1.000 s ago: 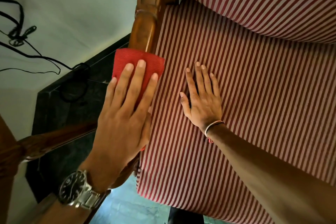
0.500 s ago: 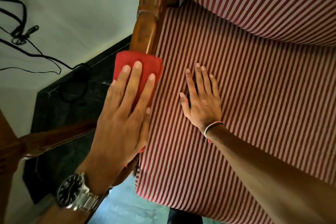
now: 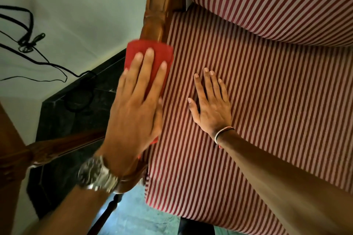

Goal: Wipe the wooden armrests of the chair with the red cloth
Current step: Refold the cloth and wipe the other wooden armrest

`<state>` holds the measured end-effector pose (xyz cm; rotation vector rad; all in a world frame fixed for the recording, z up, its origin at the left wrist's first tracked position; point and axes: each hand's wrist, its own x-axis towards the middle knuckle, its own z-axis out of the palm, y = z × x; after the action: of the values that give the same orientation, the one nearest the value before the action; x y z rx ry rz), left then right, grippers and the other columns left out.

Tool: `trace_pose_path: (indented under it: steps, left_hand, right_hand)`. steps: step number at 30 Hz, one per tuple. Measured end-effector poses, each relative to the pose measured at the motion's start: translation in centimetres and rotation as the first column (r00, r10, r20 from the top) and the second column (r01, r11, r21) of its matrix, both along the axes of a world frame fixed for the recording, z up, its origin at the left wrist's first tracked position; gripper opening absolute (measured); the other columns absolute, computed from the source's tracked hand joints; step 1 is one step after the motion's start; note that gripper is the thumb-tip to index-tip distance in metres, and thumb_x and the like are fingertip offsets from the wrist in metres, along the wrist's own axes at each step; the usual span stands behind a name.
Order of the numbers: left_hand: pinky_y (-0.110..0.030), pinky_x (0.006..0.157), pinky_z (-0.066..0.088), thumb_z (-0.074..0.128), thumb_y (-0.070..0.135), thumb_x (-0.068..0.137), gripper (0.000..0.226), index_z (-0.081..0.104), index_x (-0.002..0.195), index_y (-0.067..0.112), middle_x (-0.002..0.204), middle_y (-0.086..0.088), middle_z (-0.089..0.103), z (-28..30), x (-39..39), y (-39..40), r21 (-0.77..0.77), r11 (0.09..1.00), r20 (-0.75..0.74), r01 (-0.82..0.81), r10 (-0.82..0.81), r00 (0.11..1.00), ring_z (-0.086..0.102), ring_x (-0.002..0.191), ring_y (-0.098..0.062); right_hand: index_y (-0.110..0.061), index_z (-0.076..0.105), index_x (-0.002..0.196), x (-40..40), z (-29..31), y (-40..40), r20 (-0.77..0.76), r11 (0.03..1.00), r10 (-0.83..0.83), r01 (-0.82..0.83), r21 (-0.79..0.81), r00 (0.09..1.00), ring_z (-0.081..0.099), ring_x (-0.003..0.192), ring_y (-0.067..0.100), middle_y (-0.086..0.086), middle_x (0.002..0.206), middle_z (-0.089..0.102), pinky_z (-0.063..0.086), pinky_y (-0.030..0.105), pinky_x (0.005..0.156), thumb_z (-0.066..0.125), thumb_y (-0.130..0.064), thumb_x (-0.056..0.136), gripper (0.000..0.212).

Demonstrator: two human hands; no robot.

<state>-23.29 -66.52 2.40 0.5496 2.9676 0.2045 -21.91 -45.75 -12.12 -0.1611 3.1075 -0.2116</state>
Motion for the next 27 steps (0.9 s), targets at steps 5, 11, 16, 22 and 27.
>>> trace_pose_path:
  steps: [5, 11, 16, 22, 27]
  left_hand:
    - [-0.057, 0.127, 0.016, 0.042, 0.026, 0.103, 0.06, 0.026, 0.159, 0.012, 0.17, -0.014, 0.014, 0.1, 3.2, -1.4, 0.107, 0.994, 0.025, 0.02, -0.023, 0.999, 0.009, 0.159, -0.029]
    - [-0.017, 0.103, 0.037, 0.029, 0.039, 0.106, 0.049, 0.036, 0.152, 0.023, 0.151, -0.012, 0.044, 0.4, 5.5, -3.9, 0.408, 0.768, 0.185, -0.493, 0.459, 0.869, 0.046, 0.132, 0.001]
    - [-0.025, 0.058, 0.043, 0.025, 0.062, 0.101, 0.054, 0.055, 0.086, 0.021, 0.065, 0.009, 0.056, 0.8, 8.7, -6.0, 0.299, 0.799, 0.203, -0.521, 0.48, 0.853, 0.059, 0.058, -0.008]
    - [-0.028, 0.048, 0.043, 0.033, 0.051, 0.104, 0.046, 0.045, 0.074, 0.017, 0.053, 0.007, 0.045, 2.3, 8.6, -4.1, 0.098, 0.842, 0.076, -0.53, 0.525, 0.848, 0.047, 0.044, -0.01]
    - [-0.041, 0.049, 0.05, 0.04, 0.044, 0.102, 0.041, 0.046, 0.076, 0.013, 0.053, 0.0, 0.047, 3.6, 9.2, -0.2, 0.143, 0.807, 0.073, -0.573, 0.569, 0.819, 0.049, 0.044, -0.02]
  right_hand:
    - [-0.016, 0.025, 0.163, -0.1, 1.0, 0.0, 0.059, 0.998, 0.003, 0.0, -0.064, 0.998, 0.016, 0.161, 0.029, 0.015, 0.172, 0.018, 0.021, 0.052, 0.13, 0.033, -0.052, 0.106, 0.068]
    - [-0.02, 0.044, 0.153, -1.7, 7.1, -3.7, 0.399, 0.474, -0.124, 0.407, -0.781, 0.909, 0.049, 0.142, 0.005, 0.0, 0.155, 0.05, 0.049, 0.036, 0.114, 0.041, -0.078, 0.091, 0.085]
    - [-0.014, 0.046, 0.142, -2.5, 11.2, -8.2, 0.559, -0.068, 0.18, 0.577, -0.814, 0.809, 0.071, 0.108, 0.002, -0.006, 0.12, 0.069, 0.063, 0.027, 0.091, 0.072, -0.052, 0.088, 0.071]
    - [-0.004, 0.067, 0.117, -2.3, 12.8, -7.3, 0.466, 0.058, -0.006, 0.465, -0.883, 0.885, 0.071, 0.099, 0.01, 0.002, 0.11, 0.075, 0.06, 0.019, 0.083, 0.08, -0.021, 0.089, 0.035]
    - [0.002, 0.067, 0.099, -2.2, 14.2, -4.1, 0.388, 0.133, -0.065, 0.394, -0.91, 0.919, 0.071, 0.093, 0.028, 0.016, 0.099, 0.074, 0.062, 0.045, 0.085, 0.077, -0.017, 0.091, 0.023]
